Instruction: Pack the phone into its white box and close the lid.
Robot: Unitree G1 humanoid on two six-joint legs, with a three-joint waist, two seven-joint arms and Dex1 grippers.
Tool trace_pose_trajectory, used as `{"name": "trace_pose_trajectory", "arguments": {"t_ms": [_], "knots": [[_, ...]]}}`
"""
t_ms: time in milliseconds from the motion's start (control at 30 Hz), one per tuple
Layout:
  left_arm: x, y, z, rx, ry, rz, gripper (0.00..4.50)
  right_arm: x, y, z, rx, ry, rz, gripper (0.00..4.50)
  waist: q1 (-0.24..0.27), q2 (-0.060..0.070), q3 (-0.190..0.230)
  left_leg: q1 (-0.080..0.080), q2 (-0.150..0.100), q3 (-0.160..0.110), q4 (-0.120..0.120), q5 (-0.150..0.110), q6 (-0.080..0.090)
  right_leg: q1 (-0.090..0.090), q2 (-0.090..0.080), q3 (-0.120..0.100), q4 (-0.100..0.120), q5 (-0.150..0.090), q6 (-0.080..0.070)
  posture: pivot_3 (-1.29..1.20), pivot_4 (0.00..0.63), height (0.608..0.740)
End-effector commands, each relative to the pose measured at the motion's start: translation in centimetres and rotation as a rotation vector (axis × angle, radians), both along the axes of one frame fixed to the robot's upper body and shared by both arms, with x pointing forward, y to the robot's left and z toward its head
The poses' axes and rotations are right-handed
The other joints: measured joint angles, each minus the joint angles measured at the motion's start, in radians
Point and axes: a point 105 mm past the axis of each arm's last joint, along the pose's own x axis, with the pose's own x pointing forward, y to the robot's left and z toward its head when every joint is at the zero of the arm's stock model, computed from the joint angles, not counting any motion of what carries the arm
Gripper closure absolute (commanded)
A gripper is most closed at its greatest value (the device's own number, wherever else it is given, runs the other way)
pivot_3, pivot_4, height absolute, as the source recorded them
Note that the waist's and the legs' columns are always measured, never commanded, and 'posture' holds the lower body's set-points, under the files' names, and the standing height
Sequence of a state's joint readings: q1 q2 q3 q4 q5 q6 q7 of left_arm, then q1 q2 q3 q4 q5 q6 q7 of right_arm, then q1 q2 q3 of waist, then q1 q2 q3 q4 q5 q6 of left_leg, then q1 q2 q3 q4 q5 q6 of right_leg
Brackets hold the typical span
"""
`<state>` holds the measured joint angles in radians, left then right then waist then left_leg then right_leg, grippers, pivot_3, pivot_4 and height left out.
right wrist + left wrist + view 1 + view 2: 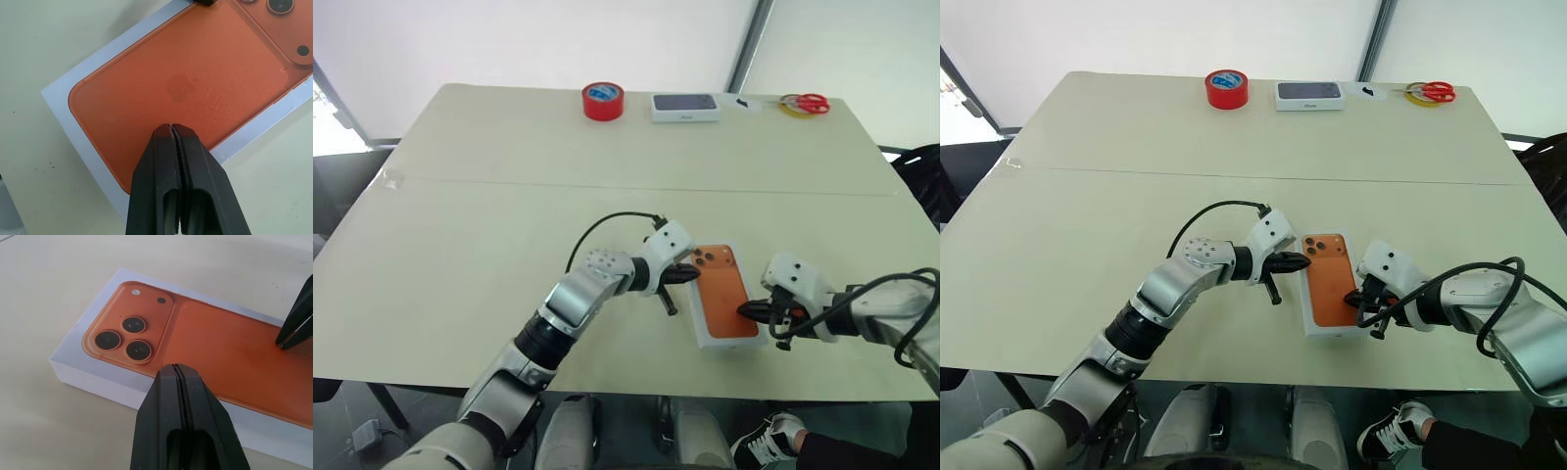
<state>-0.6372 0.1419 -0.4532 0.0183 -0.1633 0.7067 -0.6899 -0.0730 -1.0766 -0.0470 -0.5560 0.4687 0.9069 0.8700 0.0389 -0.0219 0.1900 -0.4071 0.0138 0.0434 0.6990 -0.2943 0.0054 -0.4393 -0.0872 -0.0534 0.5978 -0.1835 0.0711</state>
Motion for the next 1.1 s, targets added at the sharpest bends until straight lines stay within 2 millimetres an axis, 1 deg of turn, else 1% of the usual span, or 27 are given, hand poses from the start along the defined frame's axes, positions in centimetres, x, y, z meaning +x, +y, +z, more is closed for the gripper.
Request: {"name": "trace_pose_trajectory", "arguments": {"t_ms": [33,133,200,267,333,400,433,467,500,633,733,800,933,1100], "knots": [[0.6,1.0,1.1,-0.025,-0.037,0.039,4.50,1.3,0.0,1.2,0.017,-0.084,-0.032,4.46,-0.001,0.000,0.000,0.000,0.000,0.000,0.000,0.000,0.000,0.000,0.000,0.000,0.000,0.000,0.000,0.00,0.150,0.730],[2.1,3.5,3.1,-0.110,-0.079,0.143,4.50,3.9,-0.7,3.9,0.103,-0.240,-0.119,4.46,-0.006,0.000,0.000,0.000,0.000,0.000,0.000,0.000,0.000,-0.001,0.000,0.000,0.000,0.000,0.000,0.00,0.150,0.730],[3.0,5.9,4.2,-0.149,-0.108,0.230,4.50,5.5,-1.3,5.4,0.143,-0.343,-0.170,4.46,-0.006,0.001,0.000,0.000,0.001,0.000,0.000,0.000,0.000,-0.001,0.001,0.000,0.001,0.001,0.002,0.00,0.150,0.730],[3.6,8.9,4.9,-0.164,-0.143,0.323,4.50,7.1,-2.0,6.5,0.188,-0.425,-0.229,4.46,-0.006,0.001,0.000,0.000,0.001,0.000,0.000,0.000,0.000,-0.001,0.001,0.000,0.001,0.002,0.003,0.00,0.150,0.730],[3.9,11.6,5.1,-0.161,-0.165,0.399,4.50,8.1,-2.3,6.9,0.224,-0.453,-0.271,4.46,-0.006,0.001,0.000,0.000,0.001,0.001,-0.001,0.000,0.000,-0.001,0.001,0.000,0.001,0.002,0.003,0.00,0.150,0.730],[3.8,15.7,5.0,-0.157,-0.180,0.524,4.50,9.4,-2.7,7.0,0.278,-0.480,-0.304,4.46,-0.004,0.001,0.000,0.000,0.001,0.001,-0.001,0.000,0.000,-0.001,0.001,0.000,0.001,0.002,0.003,0.00,0.150,0.730],[3.6,17.8,4.9,-0.154,-0.183,0.587,4.50,10.0,-2.5,6.8,0.295,-0.486,-0.309,4.46,-0.005,0.001,-0.001,0.000,0.001,0.002,-0.001,0.000,0.000,-0.001,0.001,0.000,0.001,0.002,0.003,0.00,0.150,0.730],[3.4,19.3,4.8,-0.150,-0.185,0.633,4.50,10.3,-2.4,6.6,0.303,-0.488,-0.307,4.46,-0.006,0.001,0.000,0.000,0.001,0.002,0.000,0.000,0.000,-0.001,0.001,0.000,0.001,0.002,0.003,0.00,0.150,0.730],[3.1,20.5,4.7,-0.143,-0.186,0.666,4.50,10.5,-2.0,6.4,0.313,-0.487,-0.299,4.46,-0.006,0.002,0.000,0.000,0.001,0.002,0.000,0.000,0.000,-0.001,0.001,0.000,0.001,0.002,0.003,0.00,0.150,0.730],[2.1,24.1,4.4,-0.105,-0.203,0.750,4.50,11.2,-0.3,6.2,0.351,-0.486,-0.263,4.46,-0.003,0.002,0.000,0.000,0.001,0.004,0.000,0.000,0.000,-0.001,0.000,0.000,0.001,0.002,0.003,0.00,0.150,0.730],[1.6,26.0,4.4,-0.080,-0.216,0.805,4.50,11.5,0.7,6.1,0.381,-0.488,-0.233,4.46,-0.001,0.002,0.000,0.000,0.001,0.004,0.000,0.000,0.000,-0.001,0.000,0.000,0.001,0.002,0.003,0.00,0.150,0.730],[1.4,26.8,4.4,-0.071,-0.219,0.831,4.50,11.4,1.2,5.8,0.383,-0.495,-0.215,4.46,-0.001,0.002,0.000,0.000,0.001,0.004,0.000,0.000,-0.001,-0.001,0.000,0.000,0.001,0.002,0.003,0.00,0.150,0.730],[1.1,27.1,4.4,-0.080,-0.215,0.854,4.50,11.1,1.7,5.4,0.403,-0.488,-0.207,4.46,-0.002,0.002,0.000,0.000,0.001,0.004,0.000,0.000,-0.001,-0.001,0.000,0.000,0.001,0.002,0.003,0.00,0.150,0.730],[1.0,26.8,4.1,-0.082,-0.205,0.860,4.50,10.8,2.1,4.9,0.406,-0.478,-0.185,4.46,-0.004,0.002,0.000,0.000,0.001,0.004,-0.001,0.000,-0.001,-0.001,0.000,0.000,0.002,0.002,0.003,0.00,0.150,0.730]]}}
